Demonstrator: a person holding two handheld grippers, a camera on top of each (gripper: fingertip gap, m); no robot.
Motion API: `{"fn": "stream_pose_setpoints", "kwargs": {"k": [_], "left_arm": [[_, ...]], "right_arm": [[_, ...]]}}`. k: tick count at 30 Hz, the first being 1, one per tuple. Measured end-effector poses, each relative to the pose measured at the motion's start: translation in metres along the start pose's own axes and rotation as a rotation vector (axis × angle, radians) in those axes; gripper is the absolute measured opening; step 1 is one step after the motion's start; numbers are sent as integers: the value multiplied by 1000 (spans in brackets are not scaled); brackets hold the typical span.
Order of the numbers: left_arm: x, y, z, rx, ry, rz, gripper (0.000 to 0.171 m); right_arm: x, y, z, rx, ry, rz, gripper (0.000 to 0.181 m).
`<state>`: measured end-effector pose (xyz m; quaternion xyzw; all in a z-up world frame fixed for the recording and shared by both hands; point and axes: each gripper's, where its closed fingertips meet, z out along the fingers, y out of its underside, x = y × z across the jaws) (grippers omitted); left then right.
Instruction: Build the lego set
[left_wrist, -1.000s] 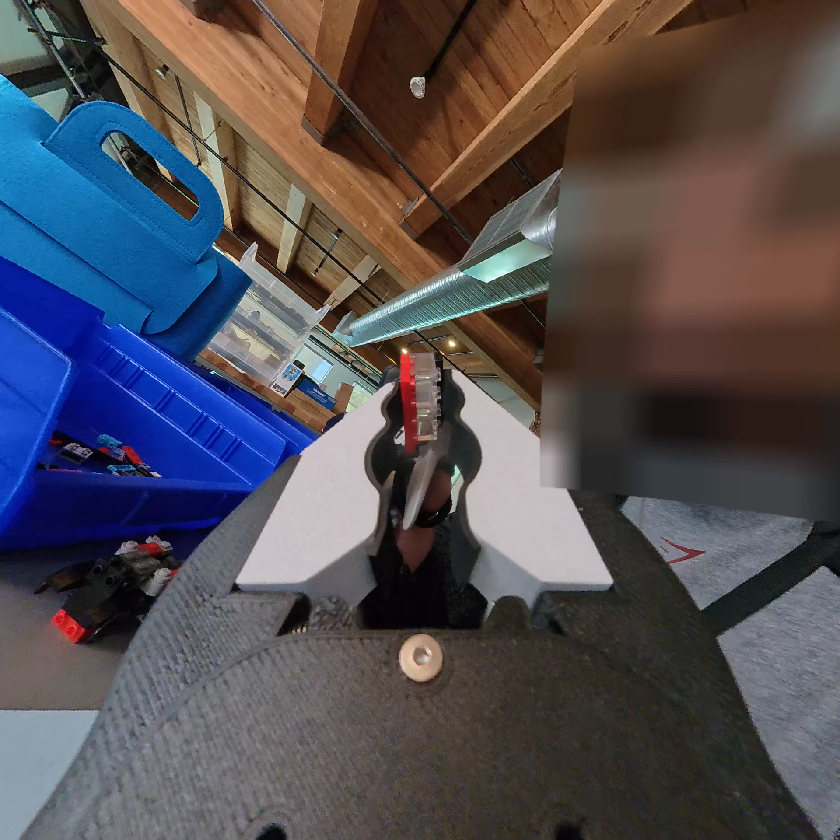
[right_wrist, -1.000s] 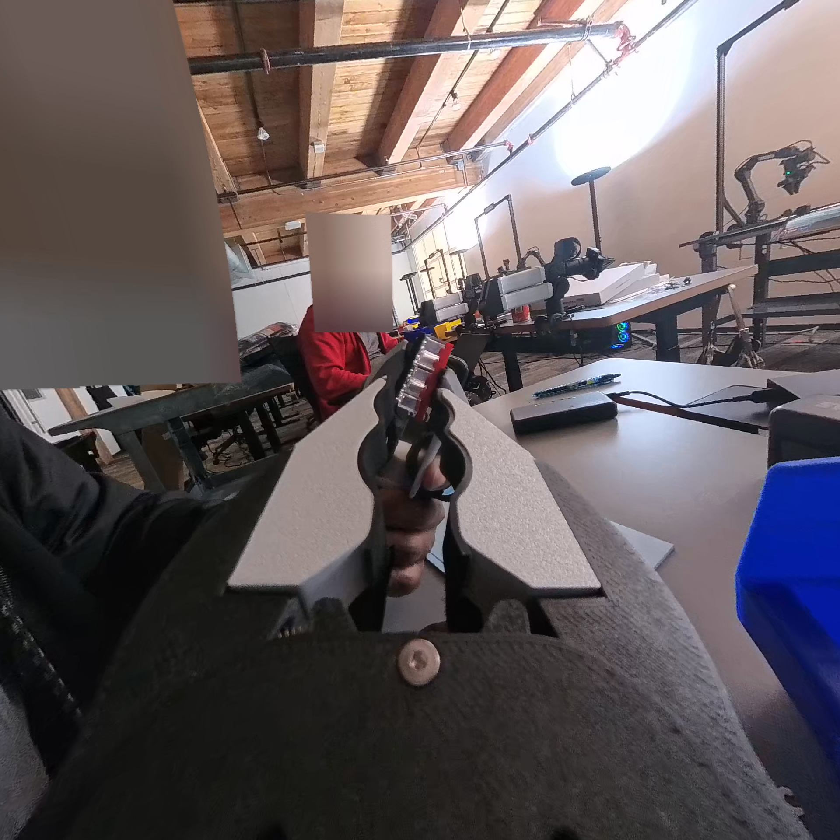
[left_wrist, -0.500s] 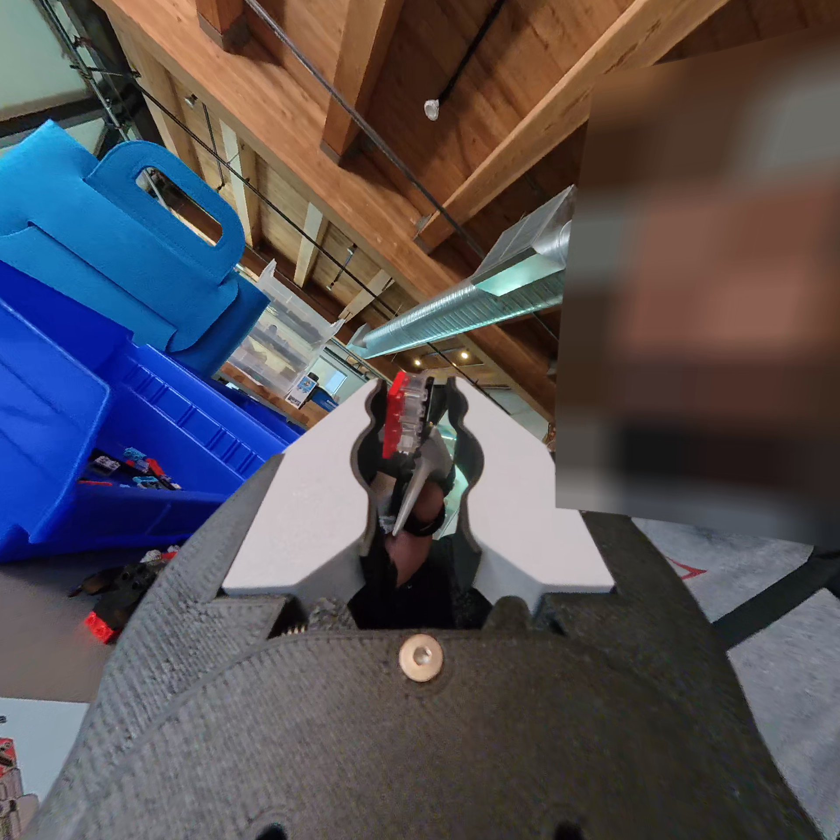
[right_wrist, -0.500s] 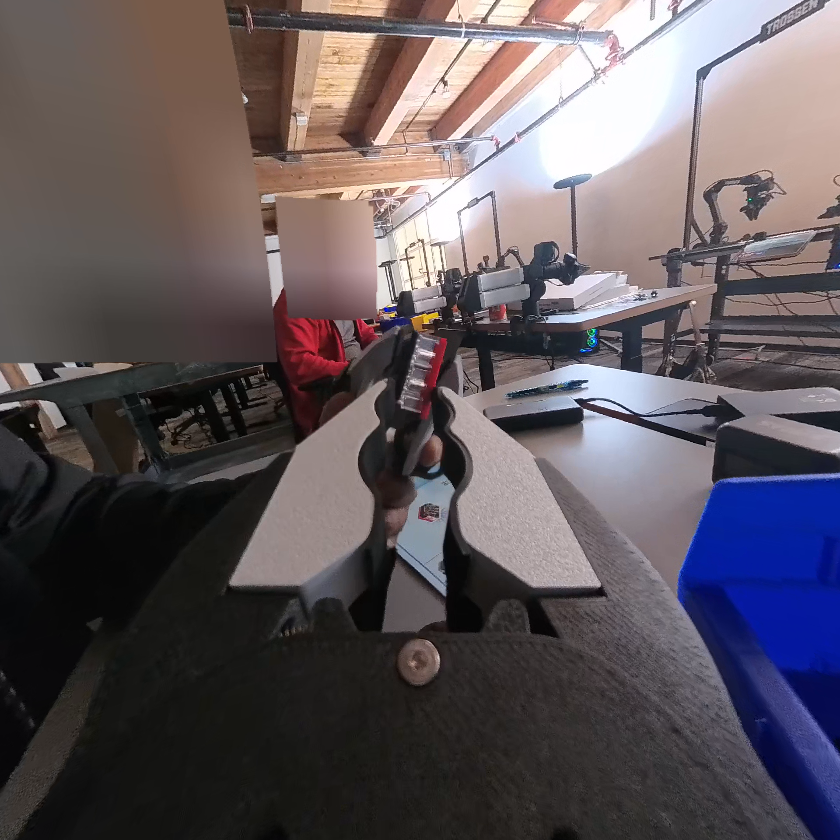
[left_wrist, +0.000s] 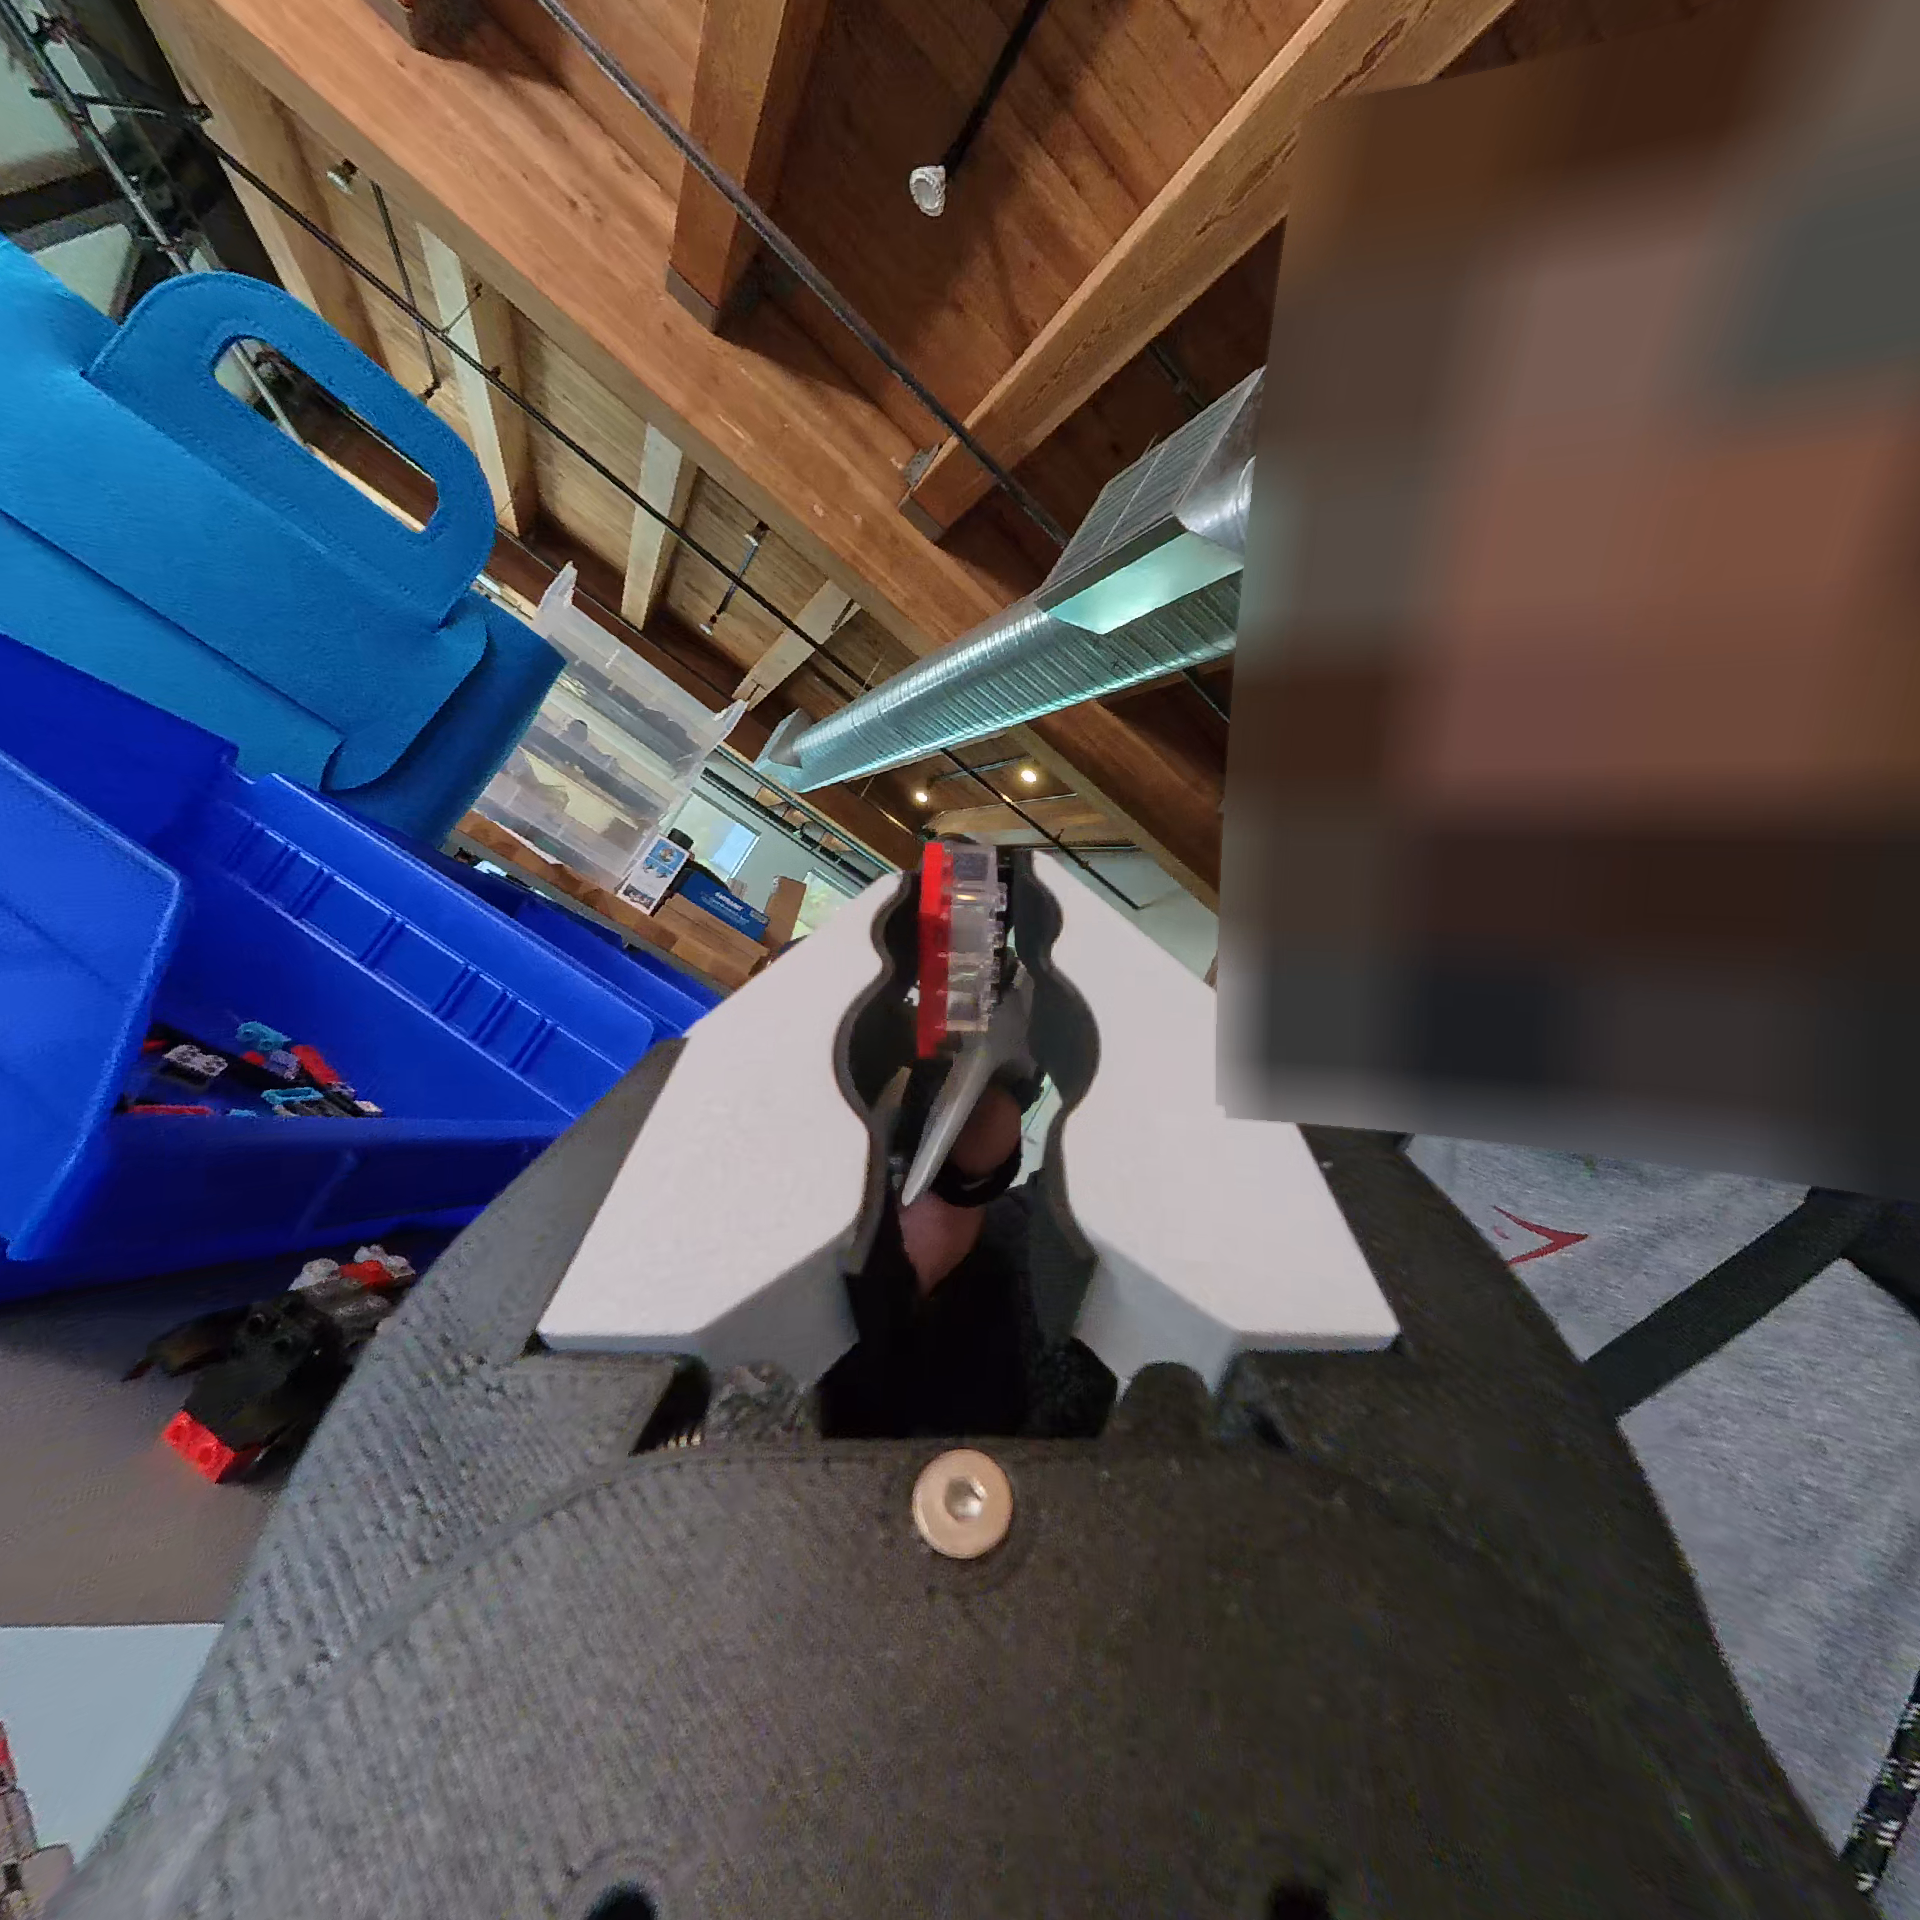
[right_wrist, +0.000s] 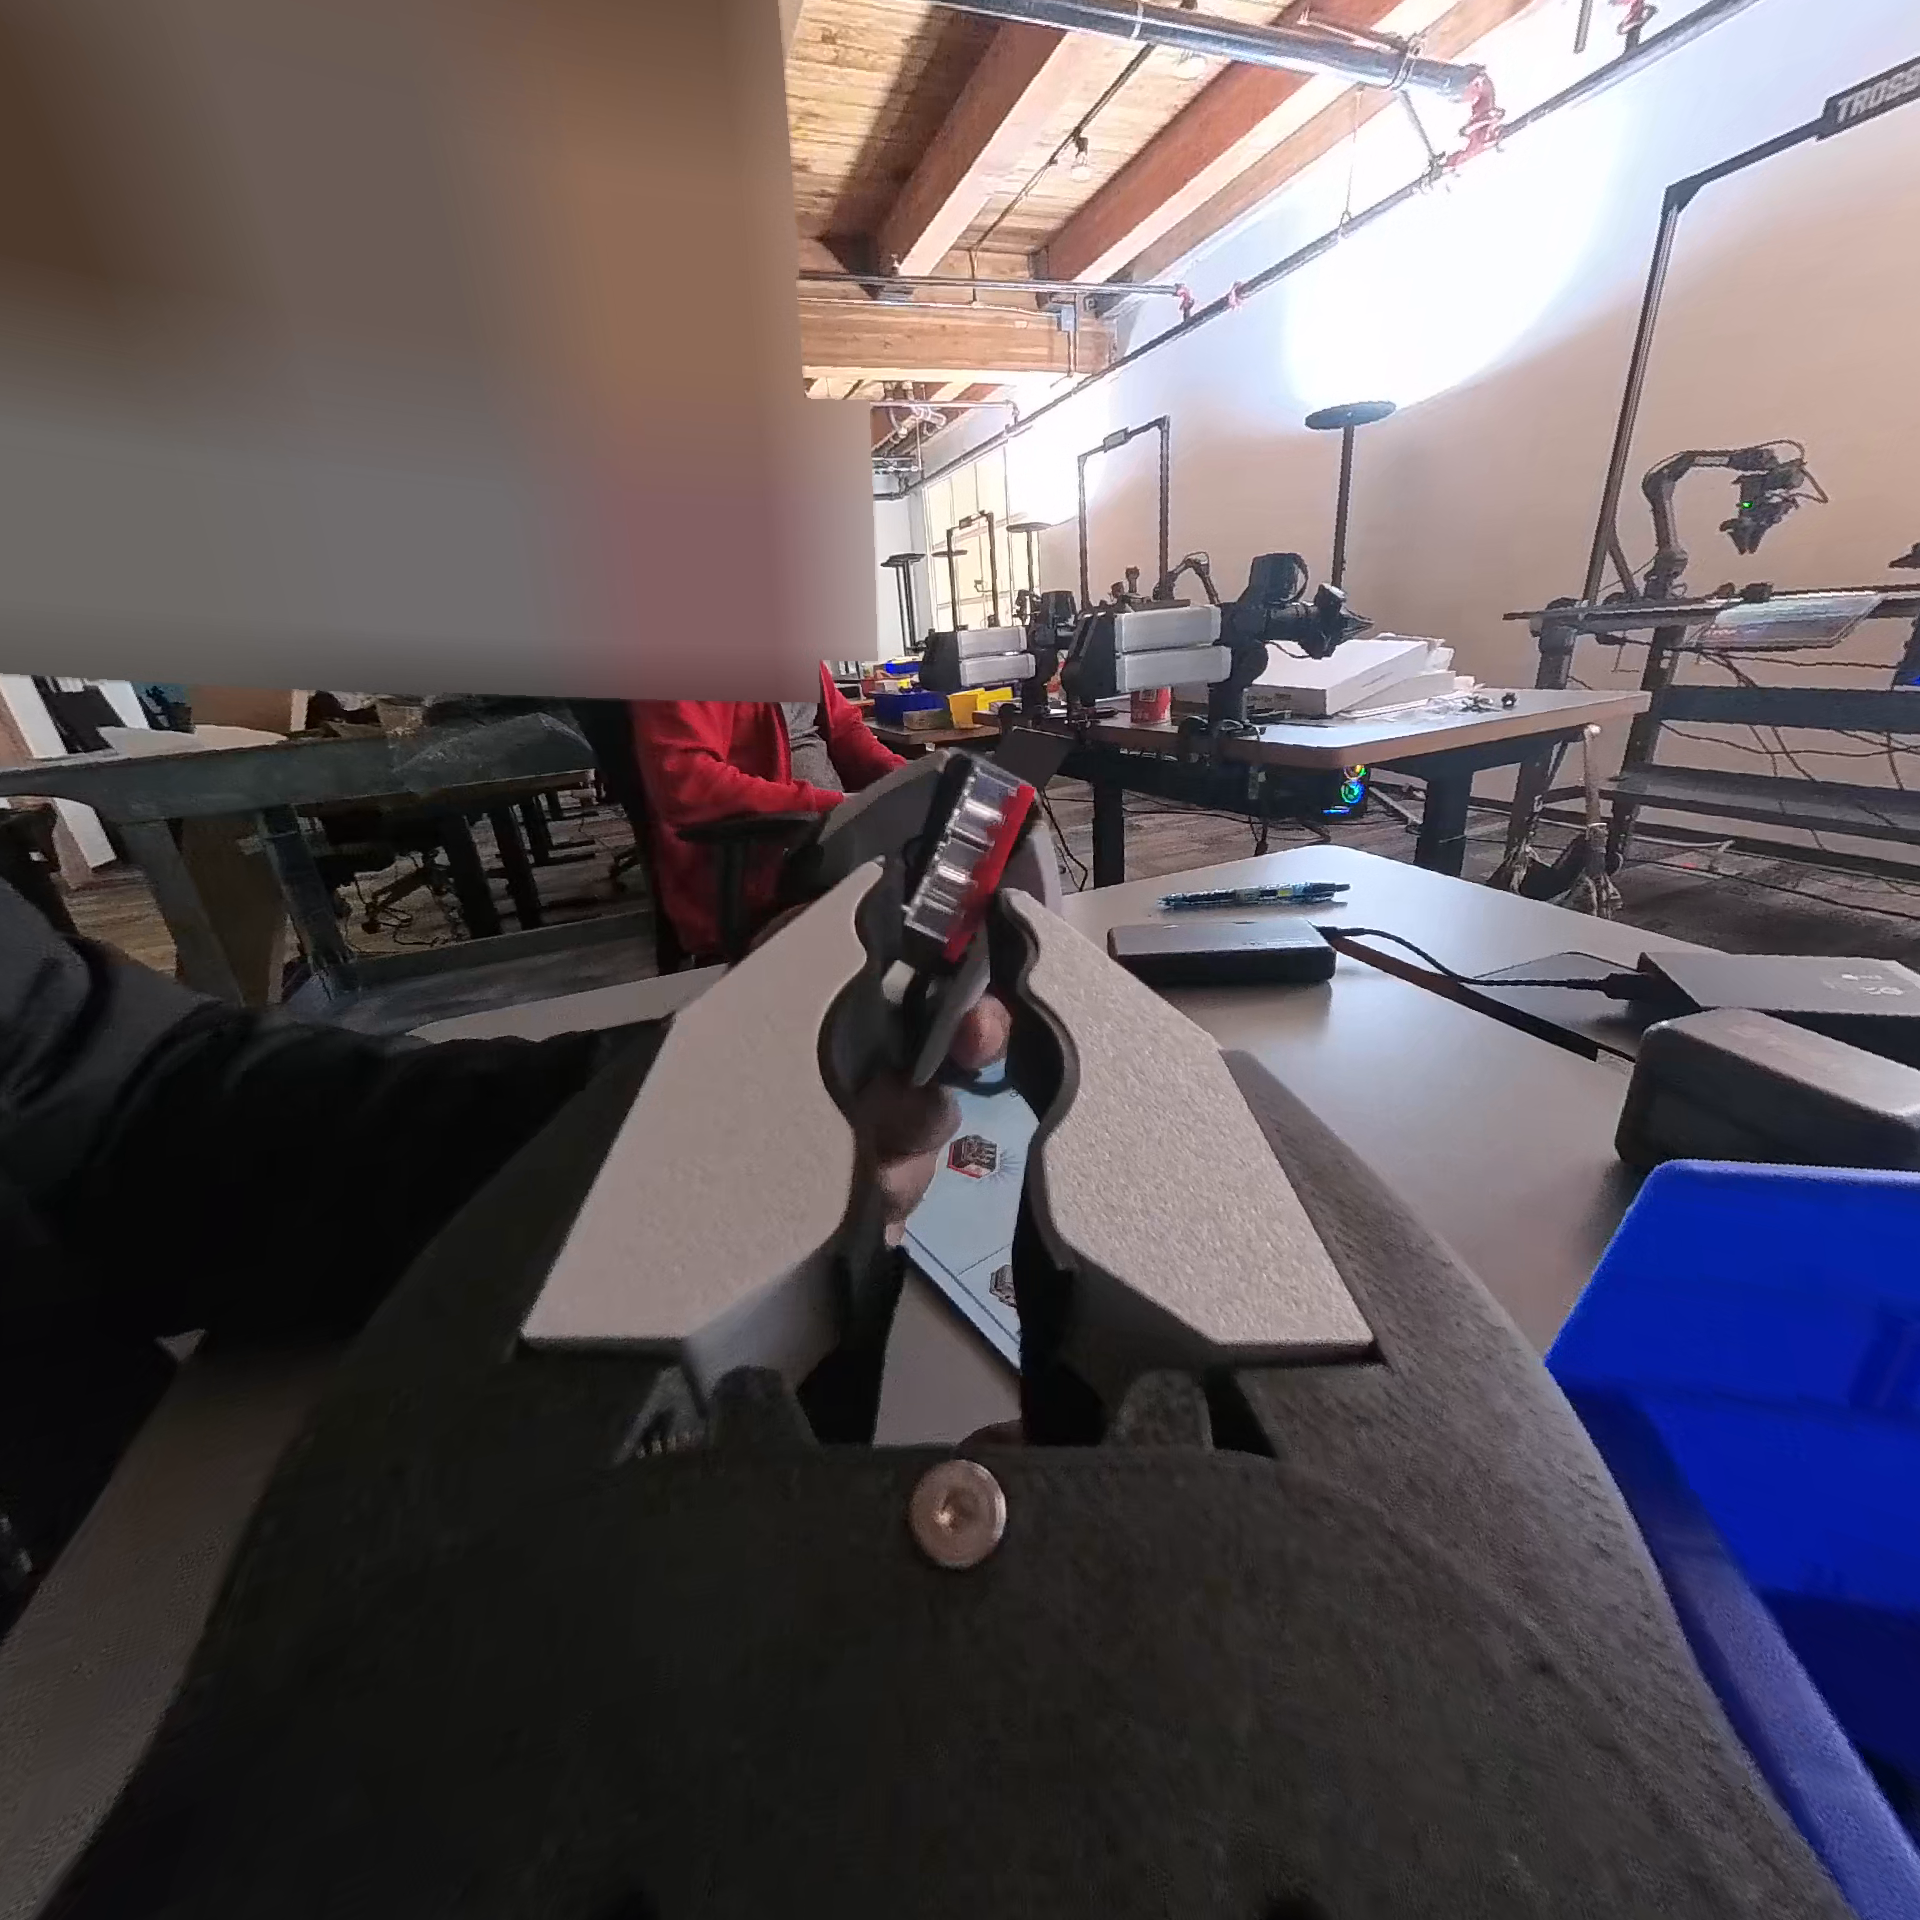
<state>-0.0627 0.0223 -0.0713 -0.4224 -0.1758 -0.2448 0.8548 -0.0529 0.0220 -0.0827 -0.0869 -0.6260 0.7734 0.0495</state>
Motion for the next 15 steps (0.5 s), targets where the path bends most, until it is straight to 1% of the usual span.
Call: {"fn": "stream_pose_setpoints", "kwargs": {"k": [3, 15], "left_arm": [[0, 1, -1, 4, 9, 0, 18], [-3, 1, -1, 1, -30, 28, 16]], "right_arm": [[-1, 1, 0, 3, -2, 5, 18], [1, 2, 0, 8, 4, 19, 18]]}}
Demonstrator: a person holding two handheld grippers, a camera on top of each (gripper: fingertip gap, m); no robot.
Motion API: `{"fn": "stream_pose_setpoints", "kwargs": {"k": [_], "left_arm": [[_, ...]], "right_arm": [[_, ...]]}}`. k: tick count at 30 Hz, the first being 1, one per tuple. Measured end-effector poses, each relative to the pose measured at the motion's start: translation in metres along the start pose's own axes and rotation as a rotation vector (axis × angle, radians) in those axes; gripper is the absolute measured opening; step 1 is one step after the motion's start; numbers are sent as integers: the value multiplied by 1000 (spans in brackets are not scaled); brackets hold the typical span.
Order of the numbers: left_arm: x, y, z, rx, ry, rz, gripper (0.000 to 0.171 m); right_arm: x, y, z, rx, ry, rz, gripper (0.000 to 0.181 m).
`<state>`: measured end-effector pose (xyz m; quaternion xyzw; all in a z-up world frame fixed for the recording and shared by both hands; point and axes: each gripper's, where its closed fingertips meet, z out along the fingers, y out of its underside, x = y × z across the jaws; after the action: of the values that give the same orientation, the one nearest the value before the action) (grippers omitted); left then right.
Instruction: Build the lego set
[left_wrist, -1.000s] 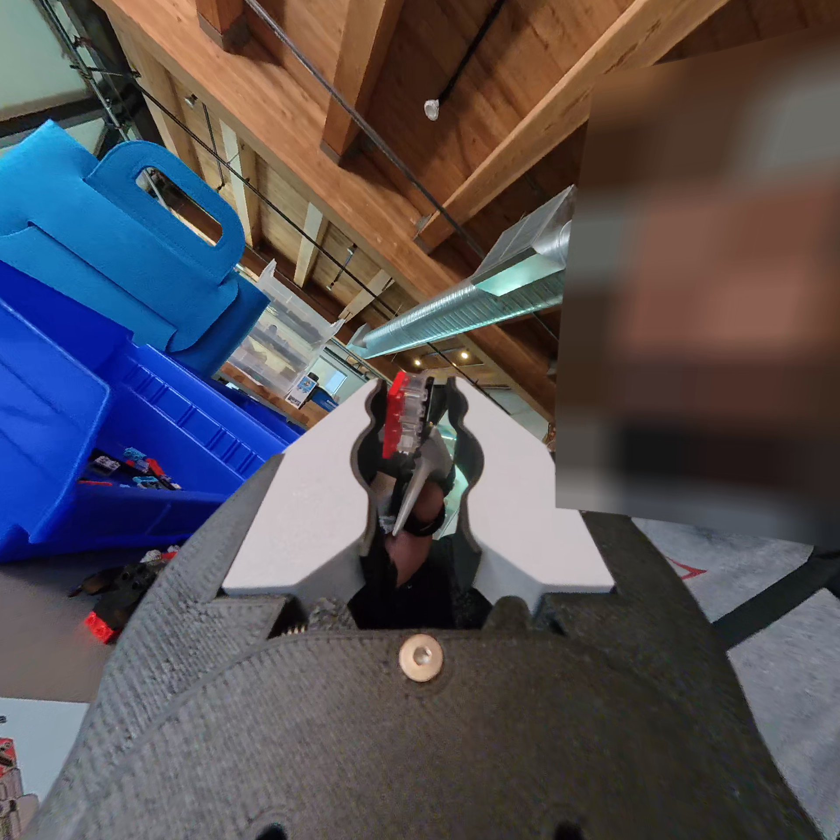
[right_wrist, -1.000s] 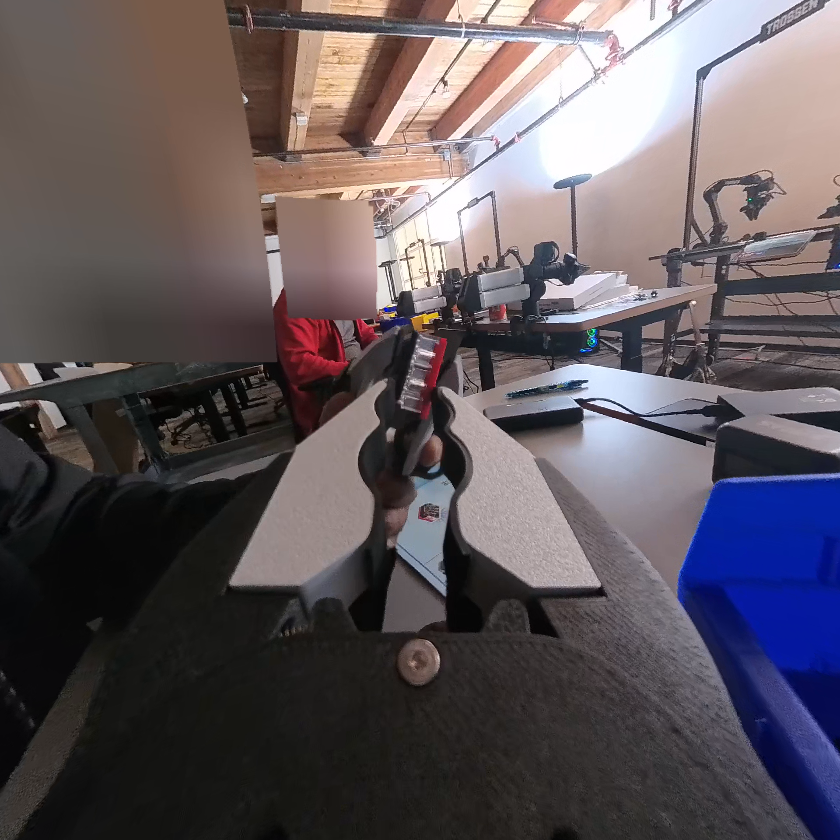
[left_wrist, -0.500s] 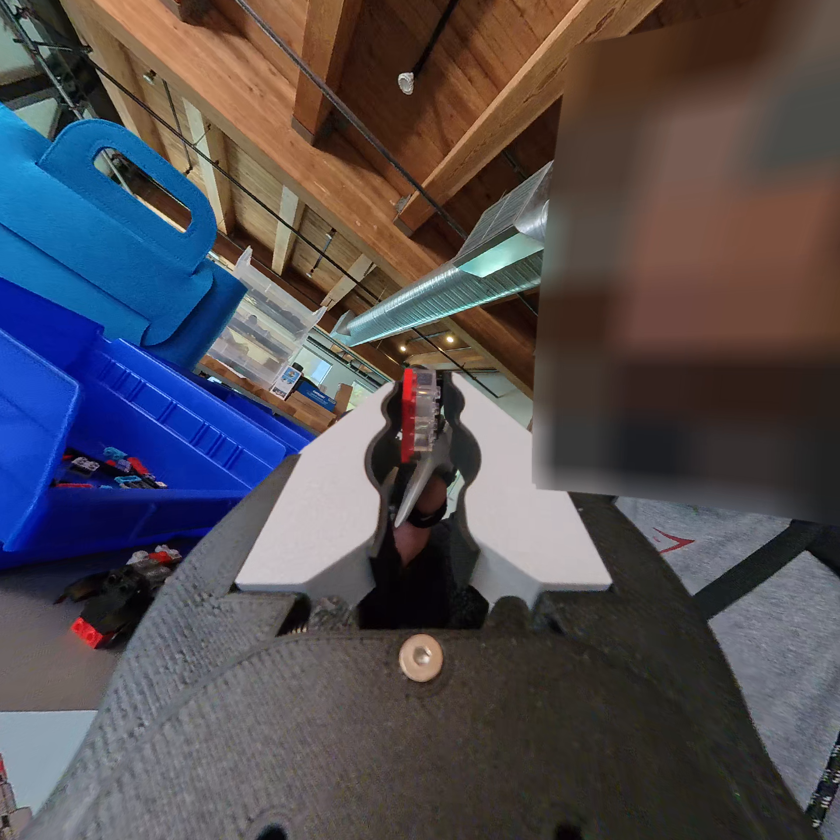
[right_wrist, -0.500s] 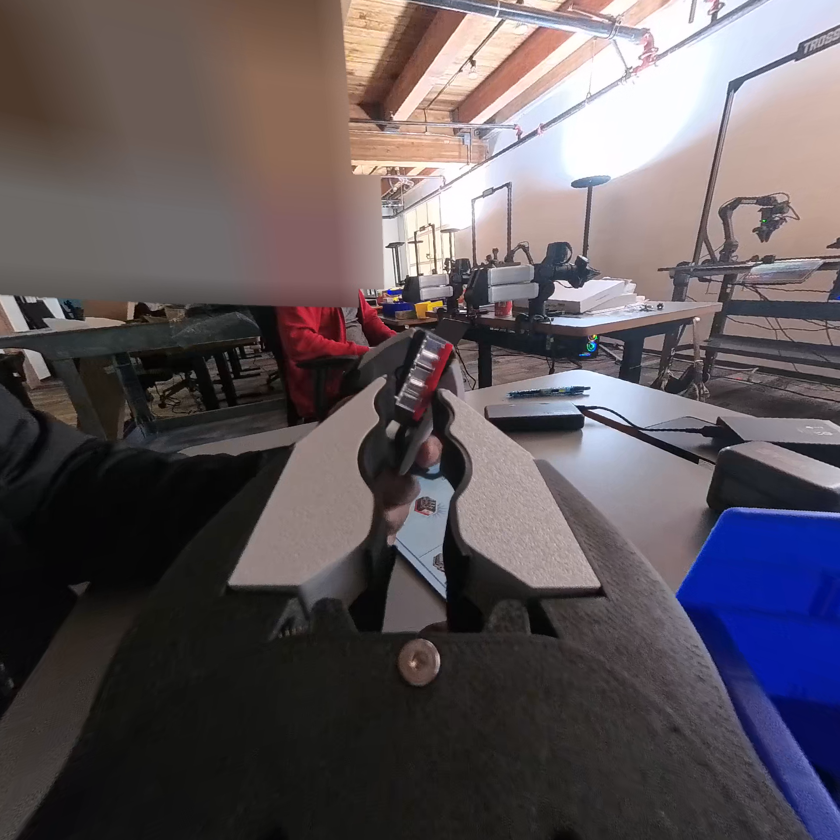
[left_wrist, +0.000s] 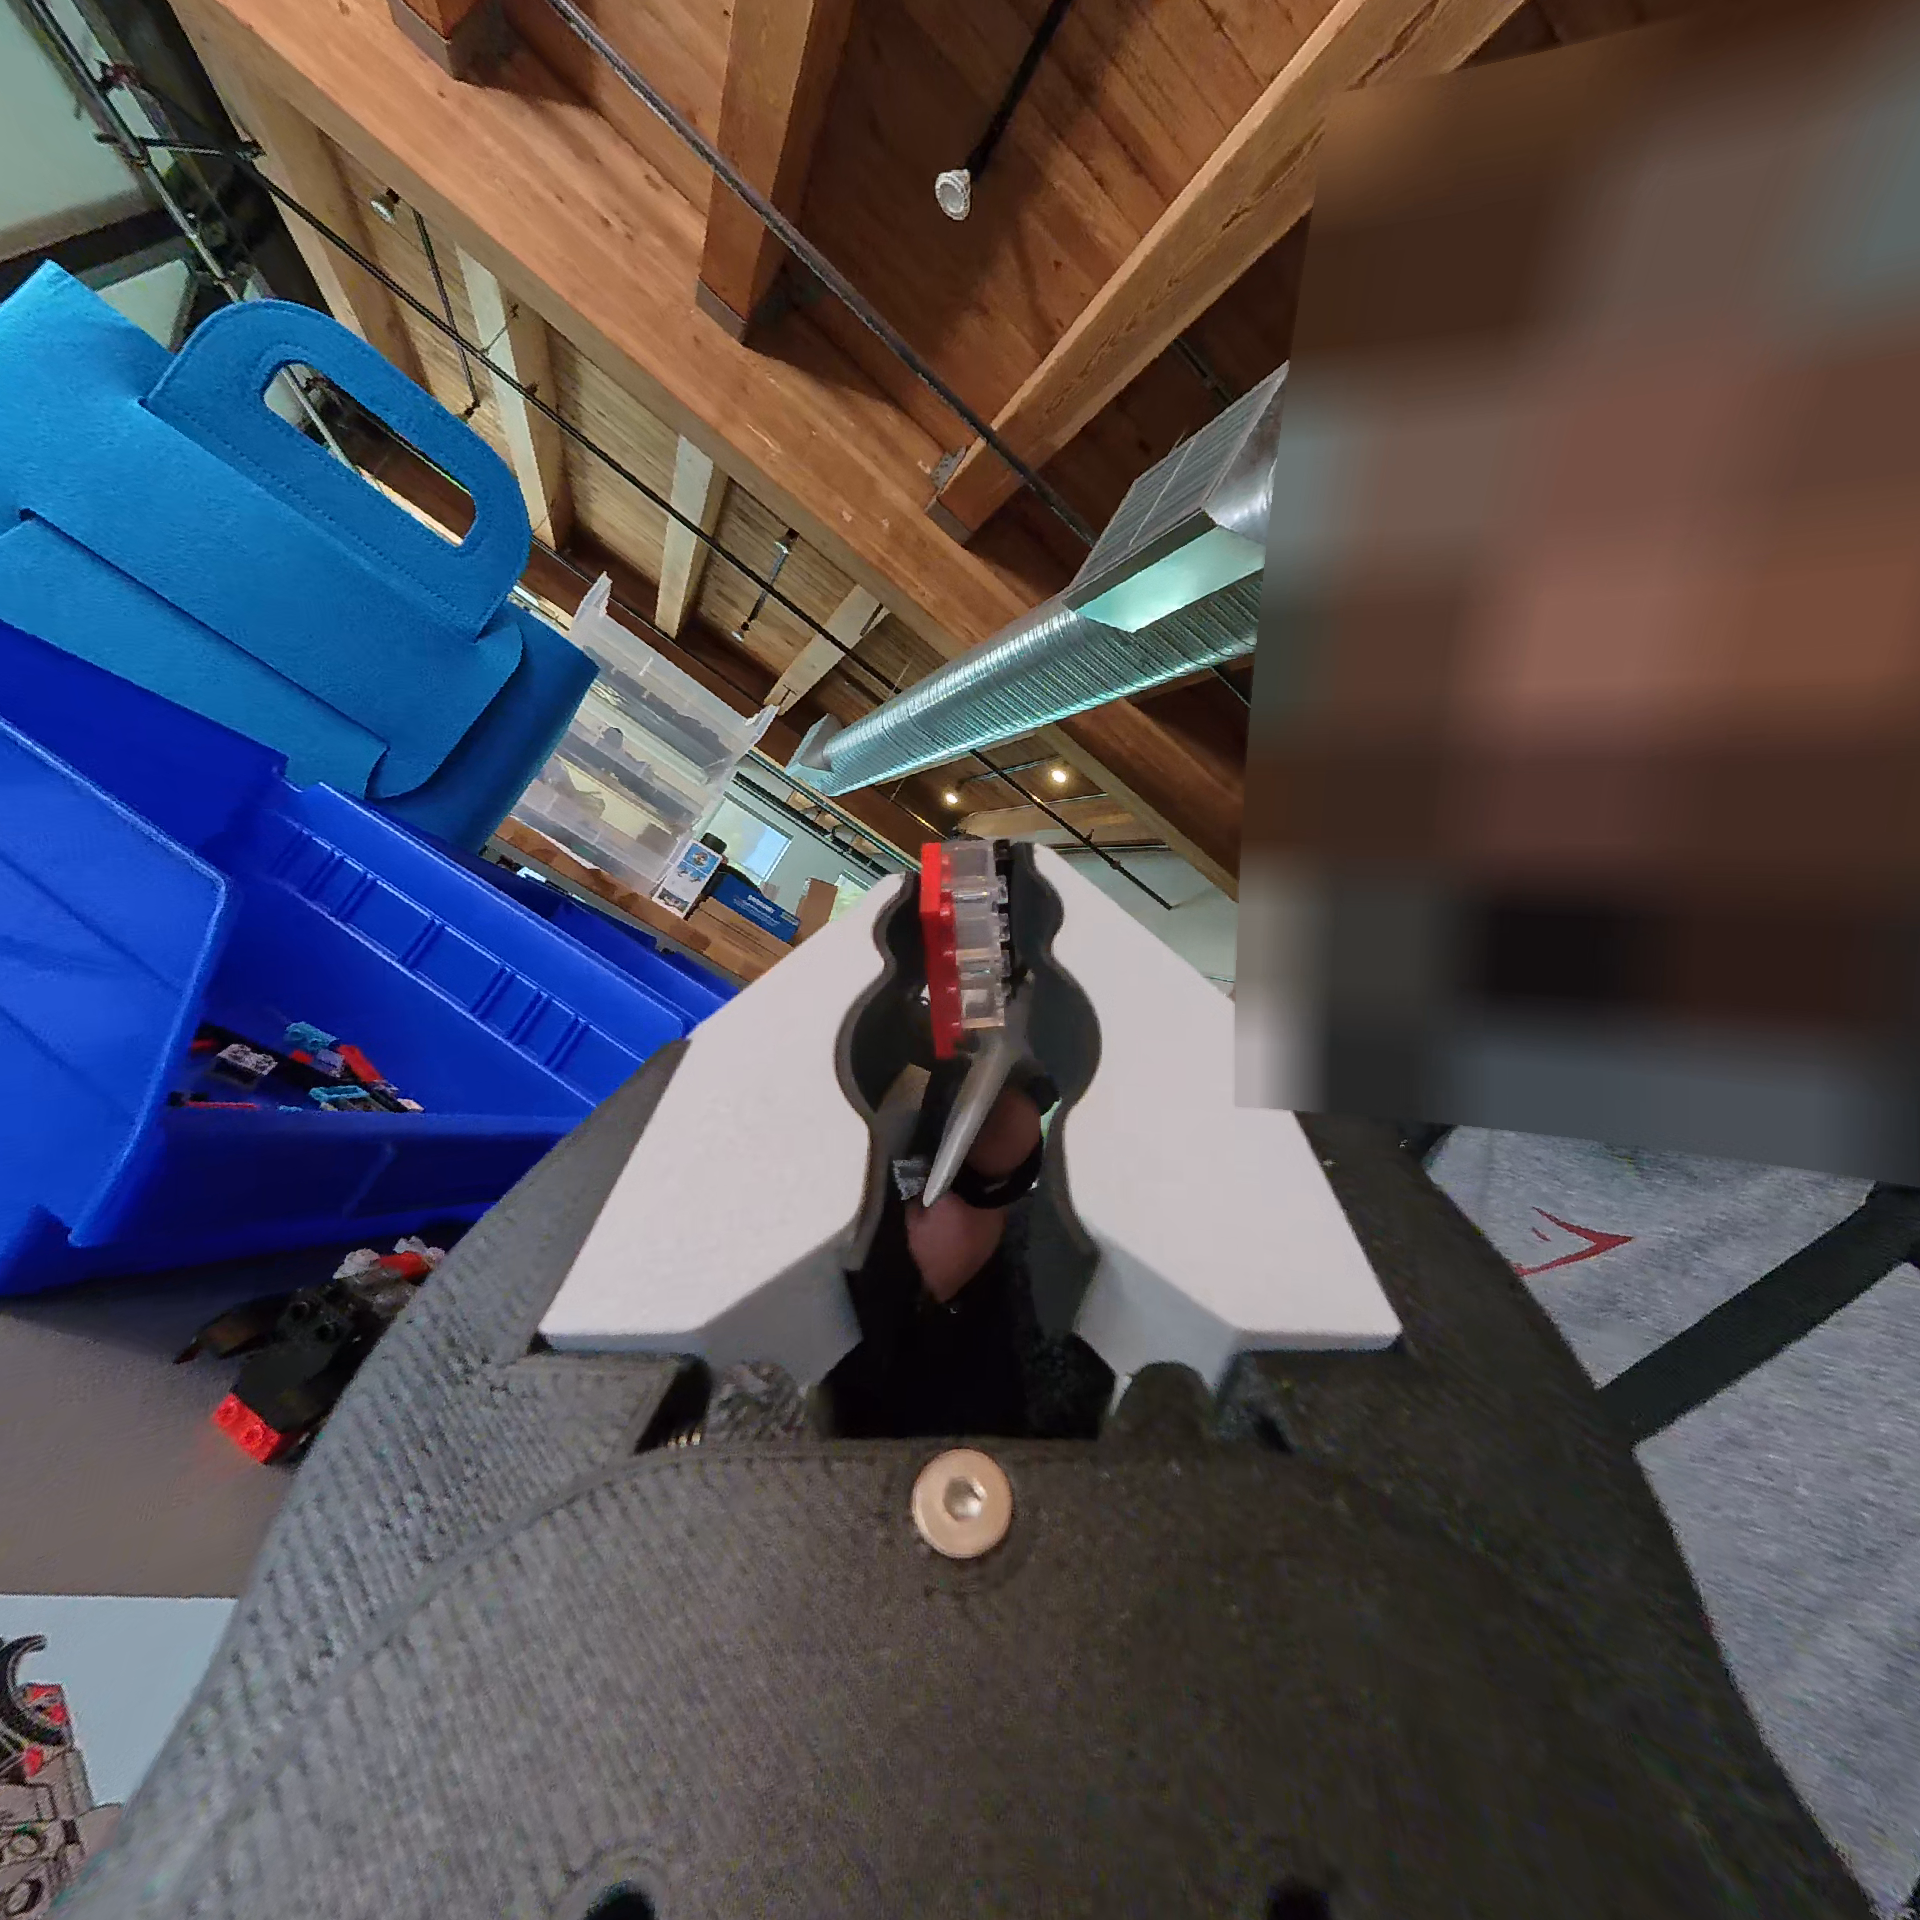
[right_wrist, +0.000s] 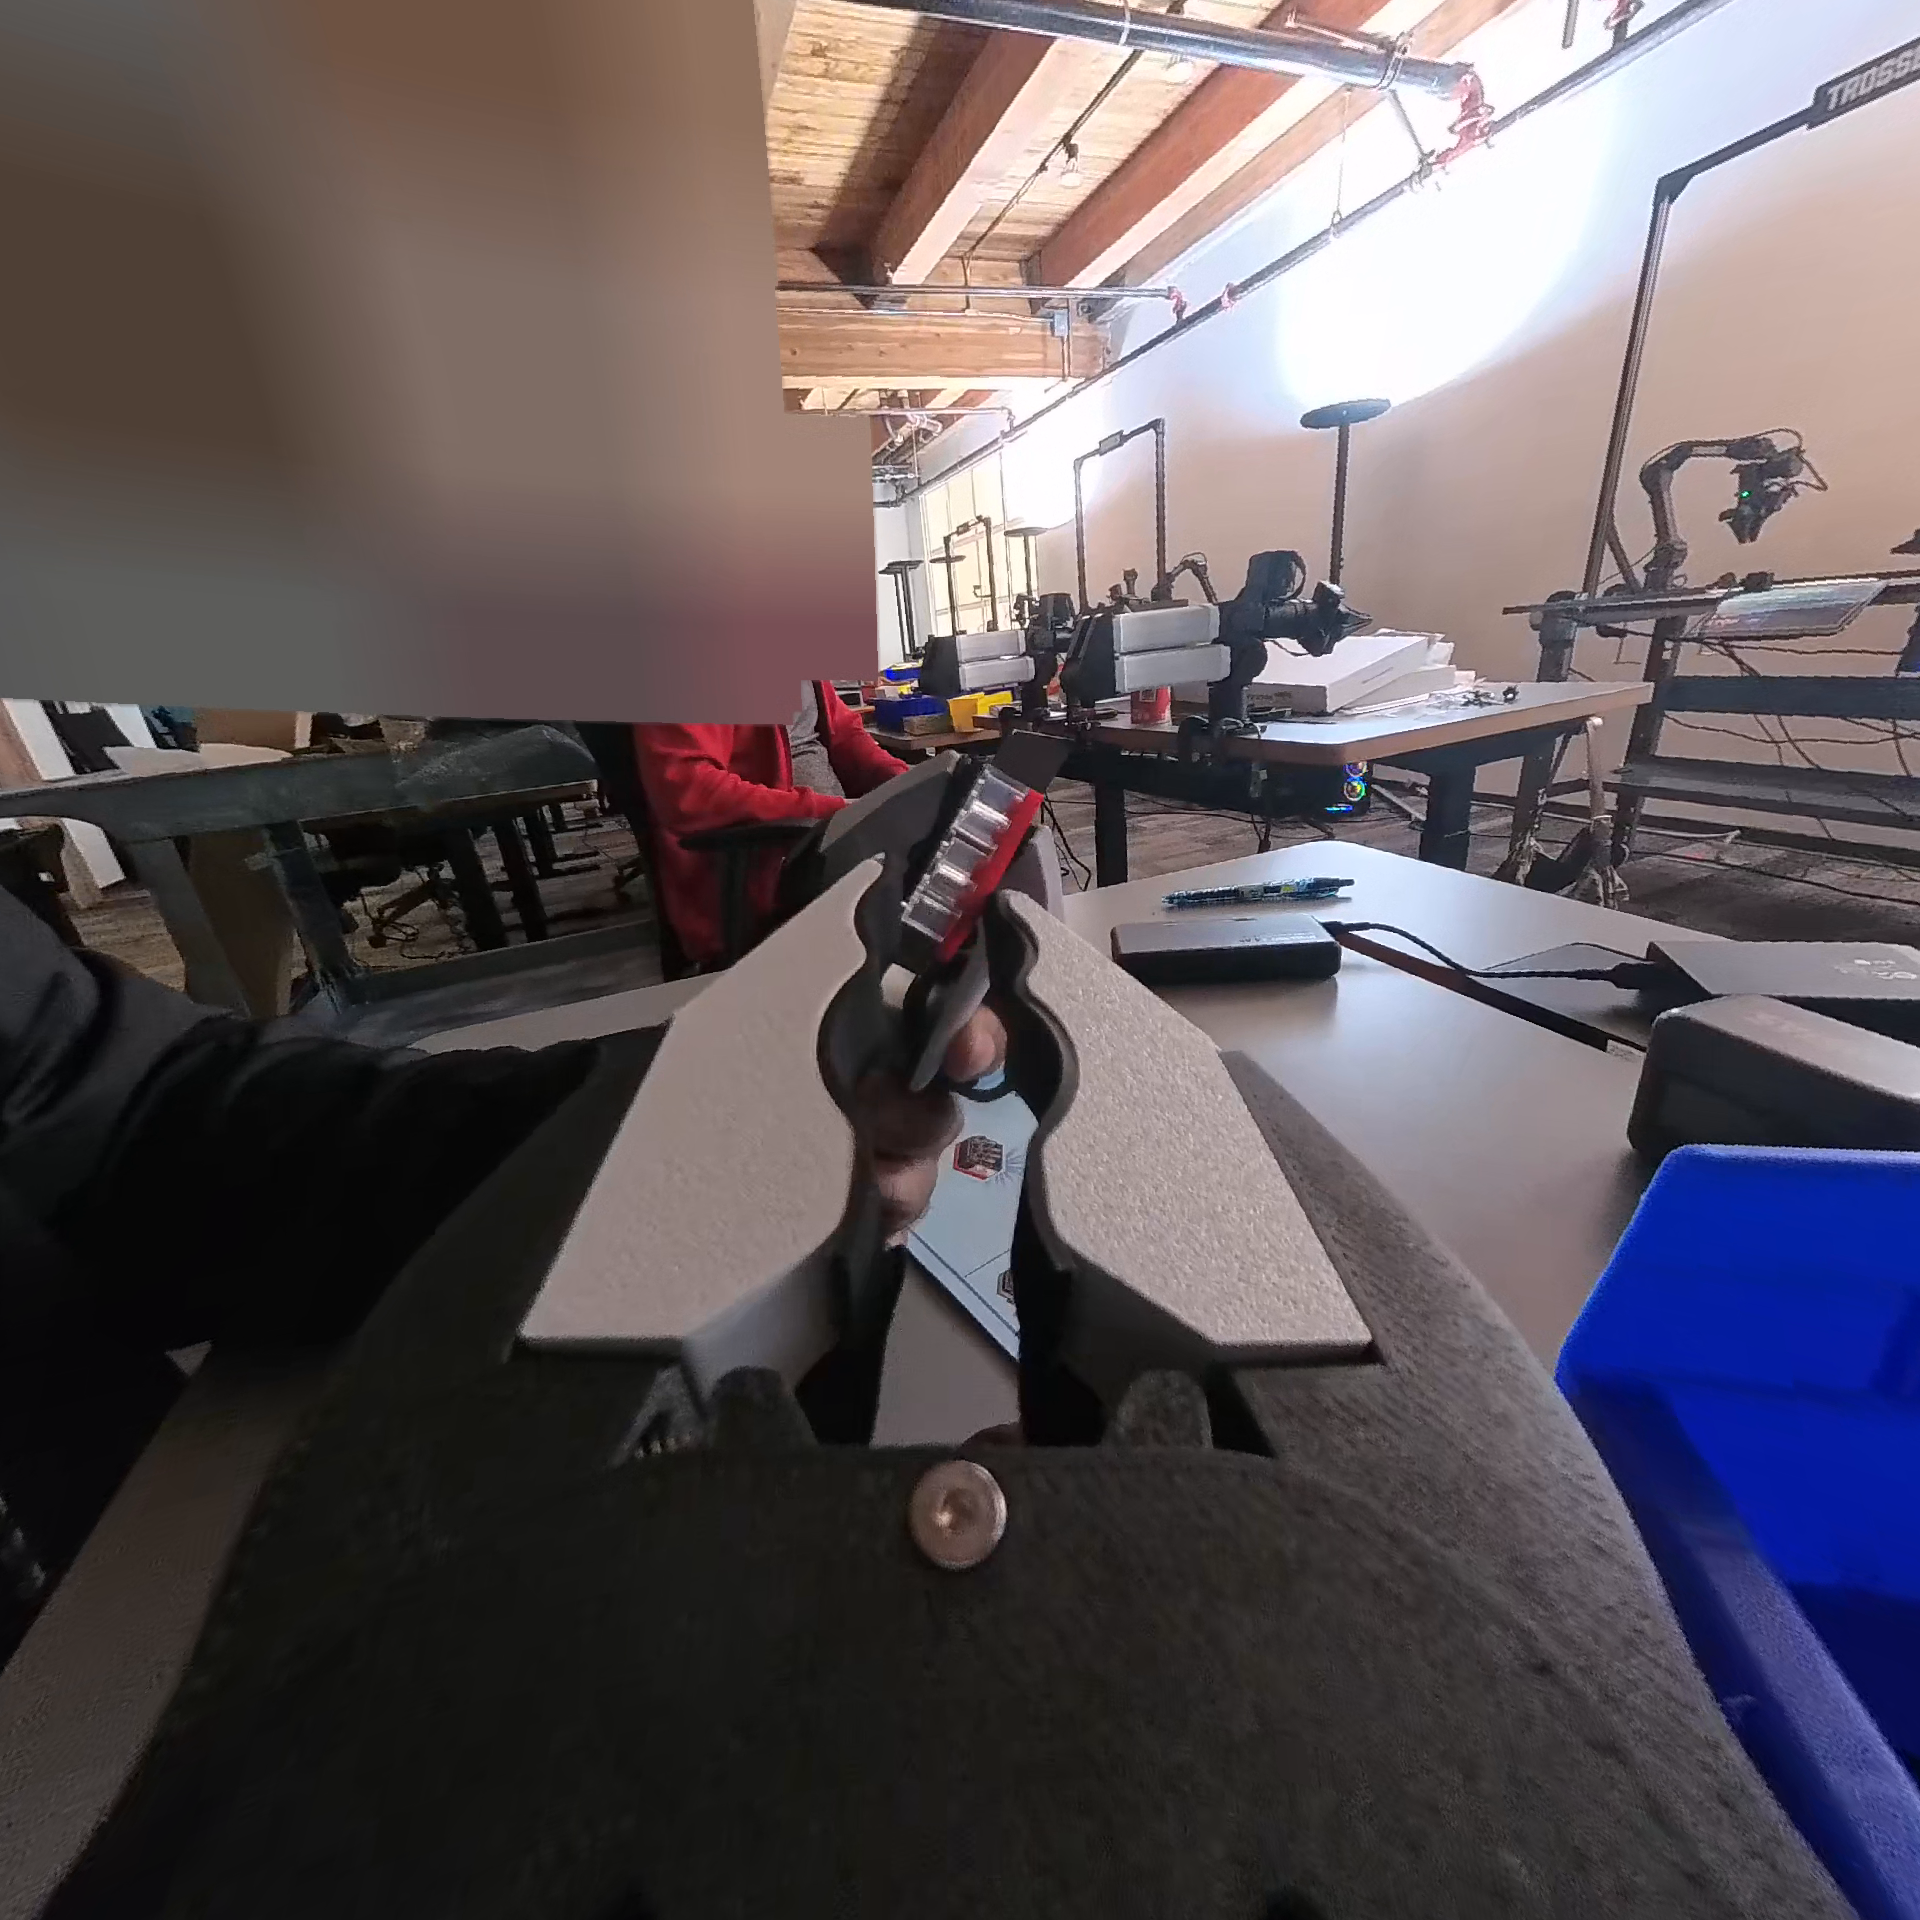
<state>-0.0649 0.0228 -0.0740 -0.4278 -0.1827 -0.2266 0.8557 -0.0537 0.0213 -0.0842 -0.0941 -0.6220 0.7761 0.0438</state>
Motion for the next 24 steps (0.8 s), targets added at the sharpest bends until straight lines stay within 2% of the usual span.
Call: {"fn": "stream_pose_setpoints", "kwargs": {"k": [4, 6, 15, 18, 24], "left_arm": [[-1, -2, 4, 2, -34, 14, 20], [-6, 3, 5, -35, -72, 36, 28], [-7, 6, 9, -38, -98, 97, 21], [-5, 3, 7, -25, -90, 102, 15], [-2, 4, 7, -51, -94, 174, 14]], "right_arm": [[6, -3, -2, 30, 12, 51, 18], [13, -10, -6, 76, 34, 79, 18], [15, -9, -7, 94, -18, 186, 18], [13, -8, -6, 89, -41, 201, 18], [8, -8, -6, 84, -74, 197, 18]]}}
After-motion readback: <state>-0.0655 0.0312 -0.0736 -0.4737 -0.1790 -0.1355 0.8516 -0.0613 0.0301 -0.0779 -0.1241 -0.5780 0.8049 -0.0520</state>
